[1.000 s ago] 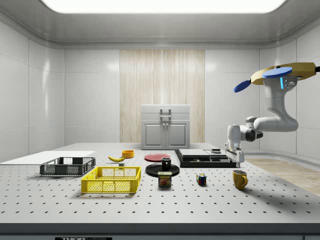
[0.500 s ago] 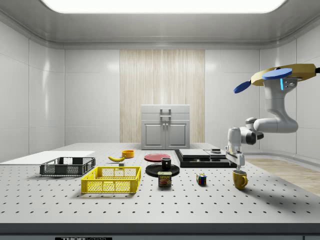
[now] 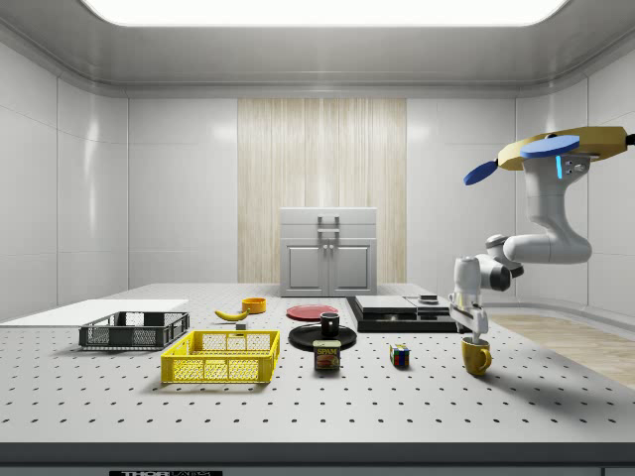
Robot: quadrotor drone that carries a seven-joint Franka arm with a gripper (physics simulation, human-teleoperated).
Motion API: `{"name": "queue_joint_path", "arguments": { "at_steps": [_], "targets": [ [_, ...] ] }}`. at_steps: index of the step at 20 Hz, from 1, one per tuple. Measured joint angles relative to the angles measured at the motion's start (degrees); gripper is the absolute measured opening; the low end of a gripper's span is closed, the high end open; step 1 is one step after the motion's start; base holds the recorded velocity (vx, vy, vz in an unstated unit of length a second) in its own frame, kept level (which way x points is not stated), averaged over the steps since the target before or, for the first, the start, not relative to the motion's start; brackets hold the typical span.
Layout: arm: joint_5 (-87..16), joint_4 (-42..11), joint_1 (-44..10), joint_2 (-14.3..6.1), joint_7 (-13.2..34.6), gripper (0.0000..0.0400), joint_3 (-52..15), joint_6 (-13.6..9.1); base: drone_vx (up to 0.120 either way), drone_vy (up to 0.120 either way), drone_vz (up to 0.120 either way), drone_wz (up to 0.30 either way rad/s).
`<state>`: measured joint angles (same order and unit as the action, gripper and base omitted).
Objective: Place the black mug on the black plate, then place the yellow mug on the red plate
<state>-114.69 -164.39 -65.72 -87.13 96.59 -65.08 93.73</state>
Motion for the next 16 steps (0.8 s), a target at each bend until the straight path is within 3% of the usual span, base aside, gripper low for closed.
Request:
{"name": "queue_joint_path", "arguments": {
  "at_steps": [16],
  "targets": [
    [-2.94,0.95,0.24,0.88,-0.72,0.04,2.86,0.26,0.0,0.0,0.0,0.0]
  ]
}}
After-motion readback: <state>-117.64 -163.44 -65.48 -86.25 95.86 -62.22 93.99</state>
